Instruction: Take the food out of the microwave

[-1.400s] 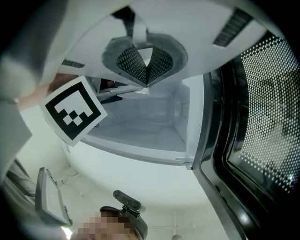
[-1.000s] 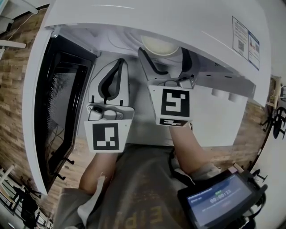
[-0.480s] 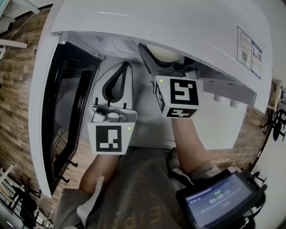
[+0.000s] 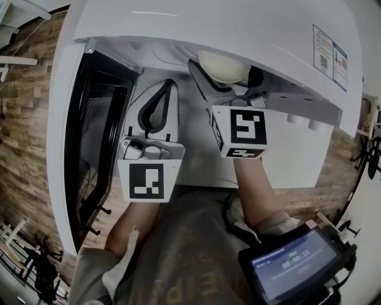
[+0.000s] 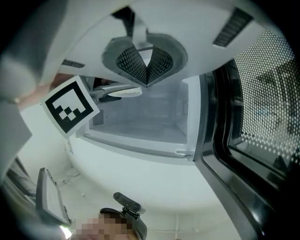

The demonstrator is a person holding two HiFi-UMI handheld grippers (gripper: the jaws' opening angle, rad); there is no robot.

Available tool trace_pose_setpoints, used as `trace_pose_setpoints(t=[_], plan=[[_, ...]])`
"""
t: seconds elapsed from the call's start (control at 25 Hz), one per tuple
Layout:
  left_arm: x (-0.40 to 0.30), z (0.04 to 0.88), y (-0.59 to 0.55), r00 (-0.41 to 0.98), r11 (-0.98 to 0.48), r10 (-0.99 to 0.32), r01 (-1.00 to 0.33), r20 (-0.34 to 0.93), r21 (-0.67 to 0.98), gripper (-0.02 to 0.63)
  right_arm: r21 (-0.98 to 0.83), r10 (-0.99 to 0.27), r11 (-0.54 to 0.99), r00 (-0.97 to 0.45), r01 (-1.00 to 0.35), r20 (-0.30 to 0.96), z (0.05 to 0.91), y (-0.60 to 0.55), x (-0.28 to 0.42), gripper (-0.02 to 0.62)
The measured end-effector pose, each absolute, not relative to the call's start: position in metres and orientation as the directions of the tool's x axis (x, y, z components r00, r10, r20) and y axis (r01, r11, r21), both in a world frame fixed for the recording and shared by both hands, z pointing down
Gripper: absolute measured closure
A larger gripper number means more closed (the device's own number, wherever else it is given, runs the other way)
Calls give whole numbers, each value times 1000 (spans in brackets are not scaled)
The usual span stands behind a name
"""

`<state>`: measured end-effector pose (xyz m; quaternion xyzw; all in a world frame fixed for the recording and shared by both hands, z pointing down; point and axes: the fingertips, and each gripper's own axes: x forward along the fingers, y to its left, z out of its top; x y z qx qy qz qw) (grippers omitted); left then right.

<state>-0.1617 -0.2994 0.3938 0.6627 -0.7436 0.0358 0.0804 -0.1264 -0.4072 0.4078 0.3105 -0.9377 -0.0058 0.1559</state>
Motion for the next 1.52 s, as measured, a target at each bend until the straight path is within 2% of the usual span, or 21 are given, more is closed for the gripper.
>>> trace_pose_setpoints(t=[0.32,0.72,1.12,1.52], plan=[[-138,377,-269,-149,154,-981,-988,127,30,598,124,-536,844,-815,-522,220,382,-361,-106,72],[-58,348,-208,-164,167,-982,-986,93,27,598,115,-508,861,-836,-495,208,366,-288,-17,72],[-1,373,-183,-120,124,-985,-992,126,24,598,100,-522,851,-804,-516,286,417,-256,50,72],[9,386,-188,-121,126,-983,-992,140,30,598,98,-500,856,-767,-507,401,460,-265,64,72]])
